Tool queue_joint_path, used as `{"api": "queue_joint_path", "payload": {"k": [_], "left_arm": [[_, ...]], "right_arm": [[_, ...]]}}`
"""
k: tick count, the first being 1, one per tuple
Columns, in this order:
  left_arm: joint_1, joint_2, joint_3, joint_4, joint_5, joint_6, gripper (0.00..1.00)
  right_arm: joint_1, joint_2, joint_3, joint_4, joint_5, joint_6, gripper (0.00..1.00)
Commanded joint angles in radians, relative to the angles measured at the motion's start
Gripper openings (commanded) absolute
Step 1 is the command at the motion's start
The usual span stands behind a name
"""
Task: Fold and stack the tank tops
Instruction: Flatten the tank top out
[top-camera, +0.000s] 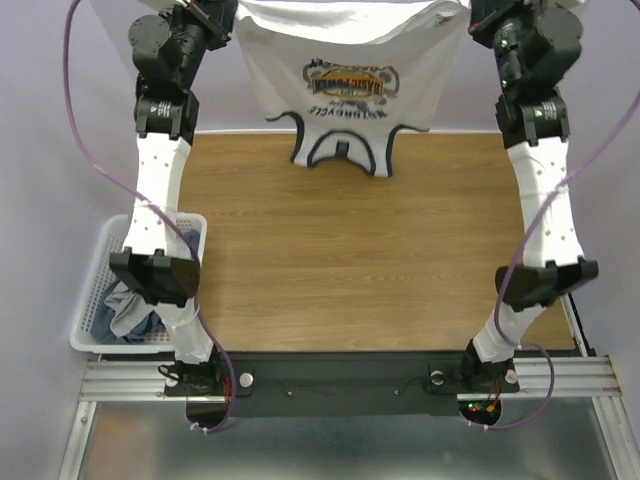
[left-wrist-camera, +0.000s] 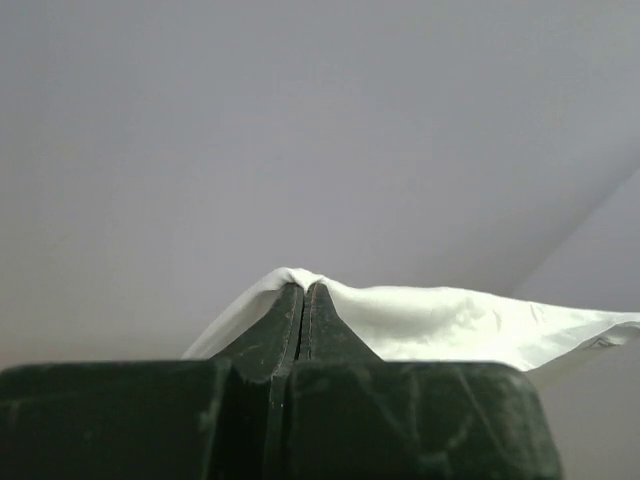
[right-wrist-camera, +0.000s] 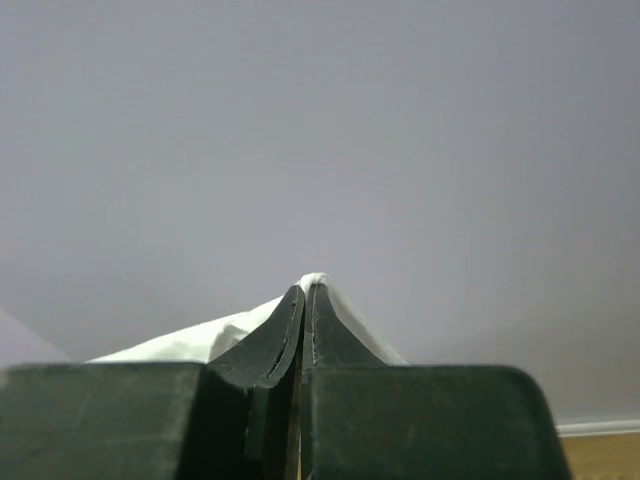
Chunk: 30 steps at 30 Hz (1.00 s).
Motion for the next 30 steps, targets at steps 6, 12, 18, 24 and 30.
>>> {"api": "queue_joint_path", "payload": {"k": [6, 12, 18, 24, 30], "left_arm": [[0.008, -0.447, -0.624, 0.316, 0.098, -0.073, 0.0], [-0.002, -0.663, -1.182, 0.364, 0.111, -0.205, 0.0], [-0.044, -0.903, -1.736, 0.336, 0.059, -0.277, 0.0], [-0.057, -1.113, -2.043, 0.178, 0.006, -0.331, 0.0], [-0.084, -1.17, -2.108, 0.072, 0.005, -0.342, 0.0]], "right_arm": [[-0.001, -0.368, -0.57, 0.137, 0.069, 0.027, 0.0], [-0.002, -0.627, -1.1, 0.137, 0.036, 0.095, 0.0], [-0.001, -0.846, -1.576, 0.092, -0.012, 0.162, 0.0], [-0.002, -0.9, -1.869, 0.006, -0.128, 0.237, 0.01], [-0.005, -0.93, -1.94, -0.105, -0.112, 0.248, 0.01]]}}
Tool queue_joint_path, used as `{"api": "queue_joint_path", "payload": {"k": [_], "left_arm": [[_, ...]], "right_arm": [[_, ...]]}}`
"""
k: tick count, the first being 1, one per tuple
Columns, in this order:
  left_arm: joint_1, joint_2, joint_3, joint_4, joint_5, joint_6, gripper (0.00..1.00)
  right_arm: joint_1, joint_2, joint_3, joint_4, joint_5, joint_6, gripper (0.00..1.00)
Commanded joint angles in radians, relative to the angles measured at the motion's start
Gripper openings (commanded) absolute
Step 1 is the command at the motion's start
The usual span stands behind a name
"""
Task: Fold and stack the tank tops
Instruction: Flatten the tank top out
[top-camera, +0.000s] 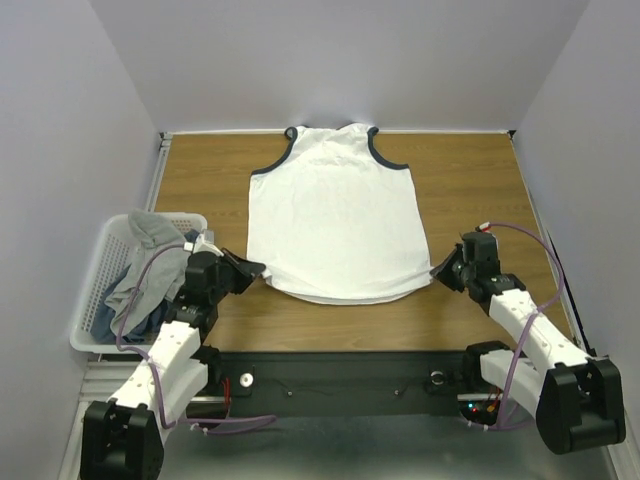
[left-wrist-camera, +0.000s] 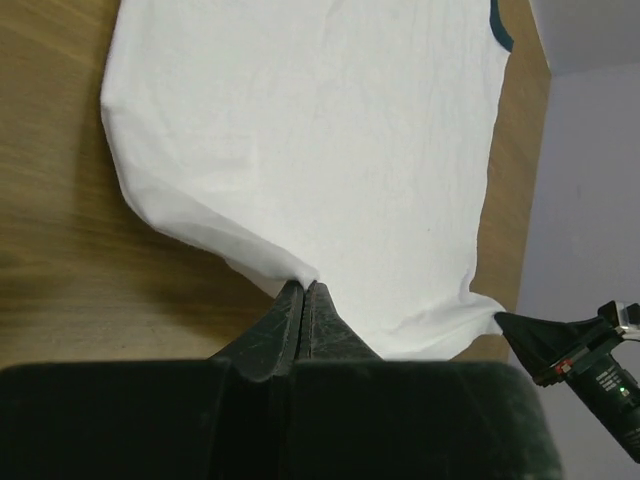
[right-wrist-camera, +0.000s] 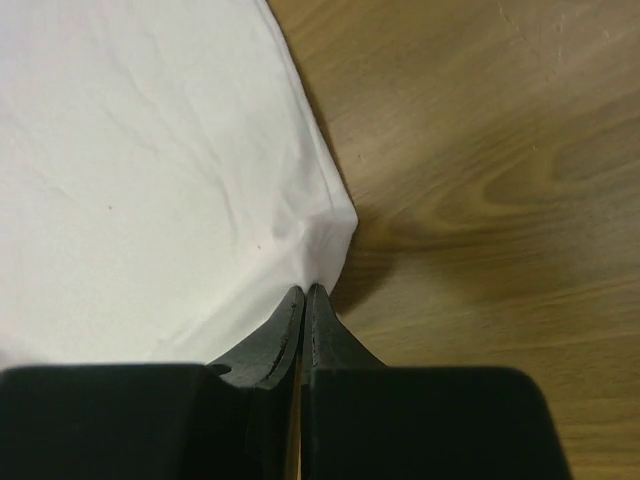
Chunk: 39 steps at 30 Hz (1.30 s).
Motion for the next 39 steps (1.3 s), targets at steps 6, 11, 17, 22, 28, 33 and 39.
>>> {"api": "queue_joint_path", "payload": {"k": [6, 11, 17, 22, 28, 33, 39], "left_arm": [[-0.036, -0.051, 0.007, -0.135, -0.035, 0.008, 0.0], [-0.051, -0.048, 0.0, -0.152, -0.036, 0.025, 0.0], [-0.084, -0.048, -0.007, -0.152, -0.026, 0.017, 0.0], [-0.137, -0.051, -0.007, -0.172, -0.029, 0.005, 0.0], [-0.264, -0.039, -0.033, -0.164, -0.058, -0.044, 0.0], [-0.32, -0.03, -0.077, -0.161, -0.084, -0.078, 0.0], [-0.327, -0.015, -0.074, -0.16, -0.082, -0.069, 0.06]], "right_arm": [[-0.028, -0.036, 0.031, -0.148, 0.043, 0.027, 0.01], [-0.171, 0.013, 0.088, -0.172, 0.048, -0.01, 0.04], [-0.378, 0.118, 0.14, -0.172, -0.052, -0.072, 0.01], [-0.387, 0.122, 0.146, -0.173, -0.046, -0.081, 0.01], [-0.387, 0.027, 0.094, -0.184, -0.104, -0.058, 0.08], [-0.387, 0.01, 0.096, -0.211, -0.122, -0.026, 0.22], [-0.387, -0.028, 0.139, -0.262, -0.104, -0.044, 0.54]]}}
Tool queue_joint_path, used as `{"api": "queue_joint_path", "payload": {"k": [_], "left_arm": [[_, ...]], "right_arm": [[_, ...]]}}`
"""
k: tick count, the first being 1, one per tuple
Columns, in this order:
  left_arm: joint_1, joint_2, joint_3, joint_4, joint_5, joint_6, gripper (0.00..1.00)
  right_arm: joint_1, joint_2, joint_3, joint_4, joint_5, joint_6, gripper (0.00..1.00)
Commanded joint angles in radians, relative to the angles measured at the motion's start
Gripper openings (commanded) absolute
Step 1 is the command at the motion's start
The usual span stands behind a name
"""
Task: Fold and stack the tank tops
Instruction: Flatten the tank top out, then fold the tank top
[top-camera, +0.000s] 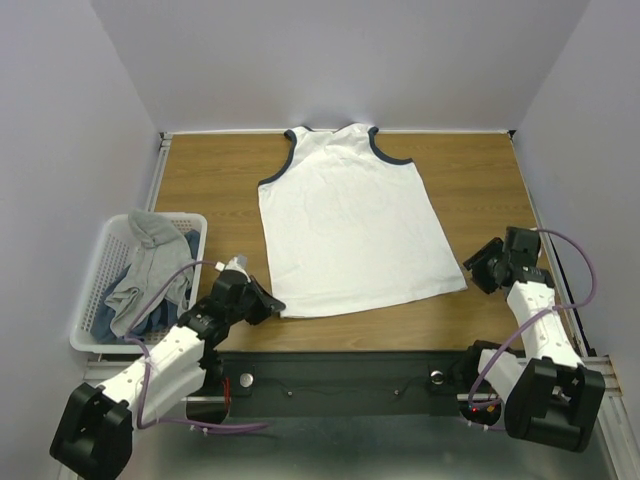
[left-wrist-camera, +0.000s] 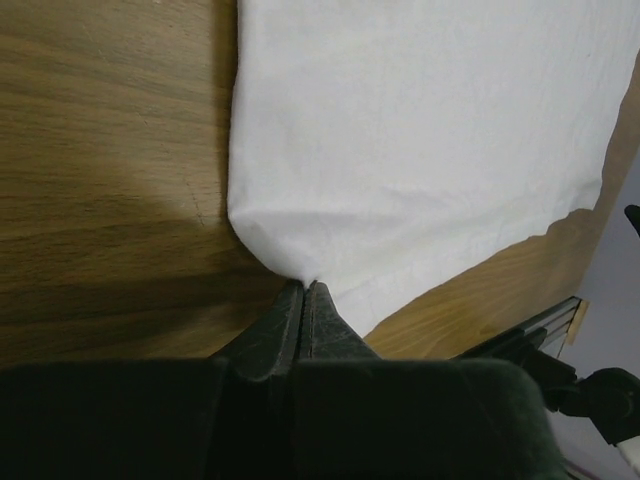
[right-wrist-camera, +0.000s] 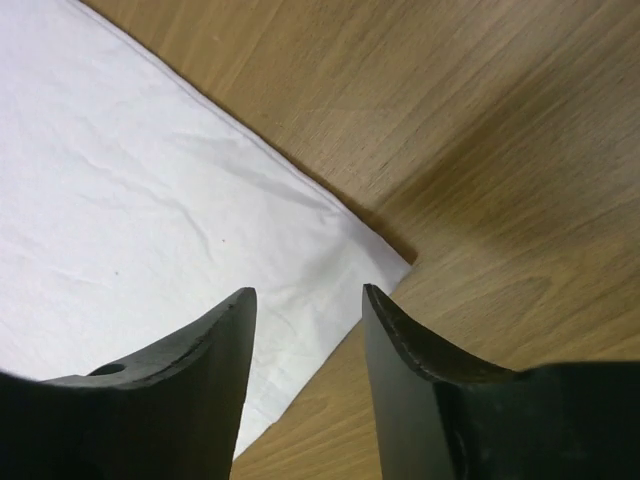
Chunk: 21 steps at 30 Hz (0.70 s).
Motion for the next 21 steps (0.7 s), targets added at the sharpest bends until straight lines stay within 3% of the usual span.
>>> {"api": "queue_joint_path", "payload": {"k": [1, 2, 4, 9, 16, 21], "left_arm": [[-0.006, 0.007, 0.011, 0.023, -0.016, 0.002, 0.12], [-0.006, 0.007, 0.022, 0.022, -0.005, 0.012, 0.23], [-0.008, -0.002, 0.036, 0.023, 0.016, 0.025, 0.33], [-0.009, -0.085, 0.145, -0.065, 0.038, 0.091, 0.49], [-0.011, -0.056, 0.319, -0.185, -0.068, 0.13, 0.52], [0.003, 0.131, 0.506, -0.17, -0.253, 0.163, 0.53]], "right_arm": [[-0.006, -0.052, 0.043, -0.039, 0.008, -0.018, 0.55], [-0.006, -0.063, 0.065, -0.05, 0.008, -0.033, 0.56], [-0.005, -0.072, 0.079, -0.049, -0.037, -0.053, 0.58], [0.073, -0.067, 0.102, -0.016, -0.103, -0.048, 0.58], [0.524, -0.009, 0.194, 0.03, 0.141, 0.059, 0.57], [0.89, 0.179, 0.319, 0.08, 0.333, 0.11, 0.57]]}}
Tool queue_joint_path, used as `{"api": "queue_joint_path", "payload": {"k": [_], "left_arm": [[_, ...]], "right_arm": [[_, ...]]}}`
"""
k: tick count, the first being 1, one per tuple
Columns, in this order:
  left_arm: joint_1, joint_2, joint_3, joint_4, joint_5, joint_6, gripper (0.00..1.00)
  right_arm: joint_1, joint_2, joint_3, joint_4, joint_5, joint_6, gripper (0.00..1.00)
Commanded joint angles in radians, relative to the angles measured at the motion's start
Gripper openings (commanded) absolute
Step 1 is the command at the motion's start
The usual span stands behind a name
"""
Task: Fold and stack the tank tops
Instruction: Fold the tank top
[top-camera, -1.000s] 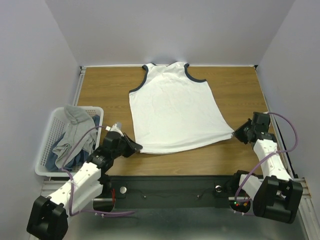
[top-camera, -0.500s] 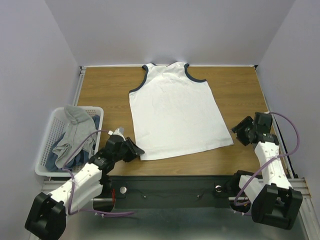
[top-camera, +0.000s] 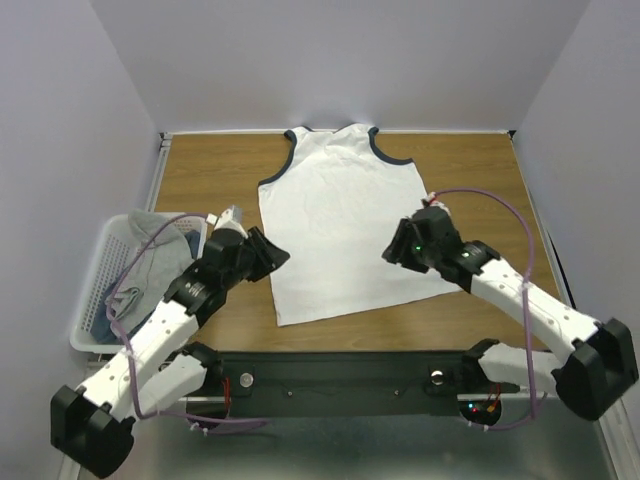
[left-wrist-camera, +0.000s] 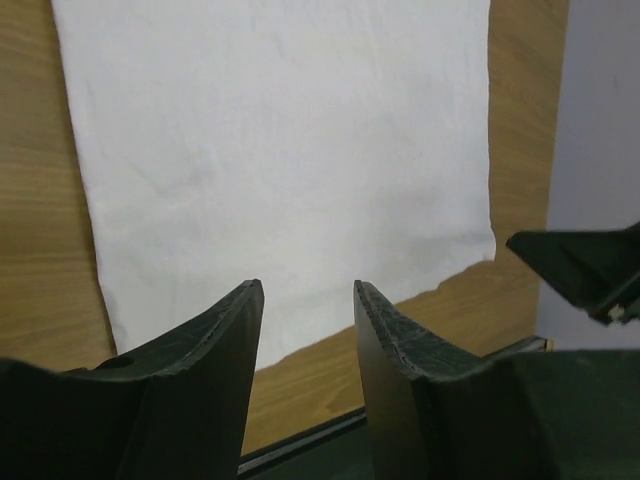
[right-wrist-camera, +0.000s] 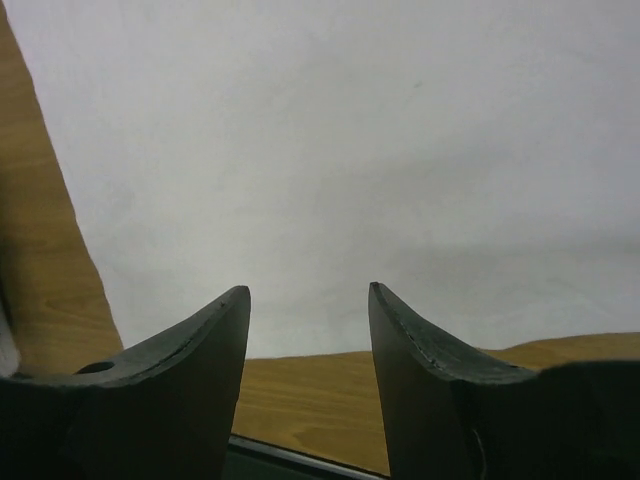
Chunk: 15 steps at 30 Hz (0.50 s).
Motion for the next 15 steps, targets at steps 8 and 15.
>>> {"api": "queue_joint_path", "payload": {"k": [8, 15], "left_arm": [[0.231, 0.601, 0.509, 0.122, -0.279, 0.198, 0.47], [0.311, 1.0, 0.837, 0.05, -0.224, 0.366, 0.42]], "right_arm": [[0.542, 0.454, 0.369, 0.114, 0.299, 0.034, 0.45], [0.706, 0.687, 0.549, 0.135, 0.298, -0.007, 0.38]]}}
